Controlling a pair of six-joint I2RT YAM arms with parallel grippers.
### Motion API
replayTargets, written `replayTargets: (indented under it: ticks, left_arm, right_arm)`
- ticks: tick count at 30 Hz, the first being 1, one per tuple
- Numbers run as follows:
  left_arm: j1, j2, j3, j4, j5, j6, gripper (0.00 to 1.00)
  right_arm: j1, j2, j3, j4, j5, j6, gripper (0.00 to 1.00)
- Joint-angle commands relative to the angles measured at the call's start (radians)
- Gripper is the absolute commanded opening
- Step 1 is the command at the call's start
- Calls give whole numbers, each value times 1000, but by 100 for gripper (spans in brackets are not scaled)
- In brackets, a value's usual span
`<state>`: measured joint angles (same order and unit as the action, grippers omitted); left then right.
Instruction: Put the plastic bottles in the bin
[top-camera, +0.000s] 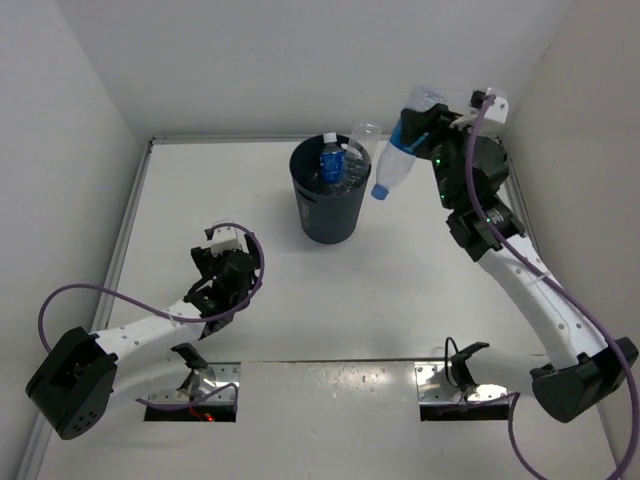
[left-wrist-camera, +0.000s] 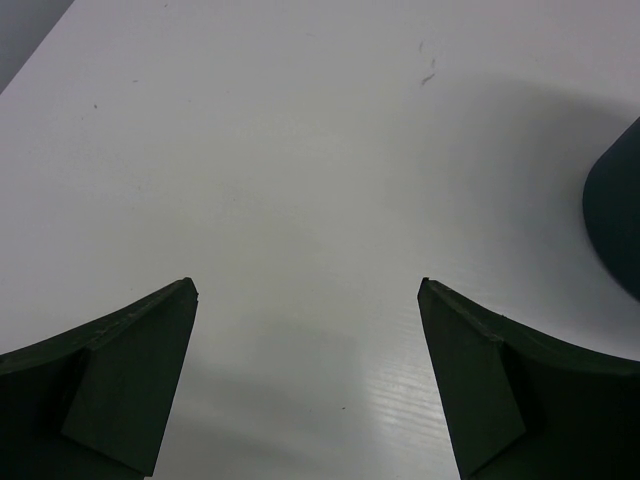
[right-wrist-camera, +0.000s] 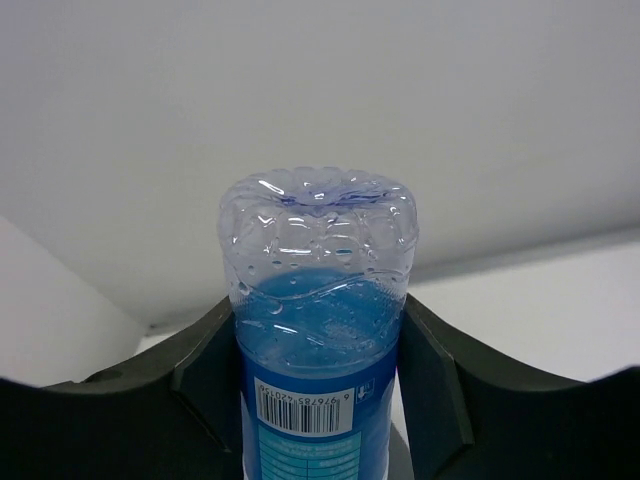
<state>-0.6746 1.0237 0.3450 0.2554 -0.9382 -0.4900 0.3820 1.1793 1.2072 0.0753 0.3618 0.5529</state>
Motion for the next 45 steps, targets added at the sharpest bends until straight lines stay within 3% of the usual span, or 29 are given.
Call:
replayTargets:
  ticks: [1,4,8,15,19,26,33,38,43,45]
  left_arm:
    - [-13,-17,9,31,1,7,99]
    - [-13,-17,9,31,1,7,99]
    - [-13,-17,9,31,1,7,99]
    - [-13,-17,9,31,1,7,99]
    - [-13,-17,9,31,1,7,99]
    - [-13,-17,9,31,1,7,99]
    - [-13,-17,9,31,1,7,99]
    - [-13,-17,9,31,1,7,99]
    - [-13,-17,9,41,1,7,99]
    - [-13,-27,9,41,1,7,99]
  right_arm:
    - [157,23,69,296,161,-245,0]
    - [280,95,116,440,103,-455,0]
    - [351,207,186,486,16,-626,0]
    - [351,344,195,560,-78,-696,0]
    - [318,390,195,580,-176,-633,0]
    - [317,465,166,593,-187,-662,0]
    - [308,500,28,552,-112,-610,3]
    - [331,490,-5,540,-67,-591,25]
    - [331,500,-5,485,-67,-522,65]
    - [331,510,8,475,-67,-502,72]
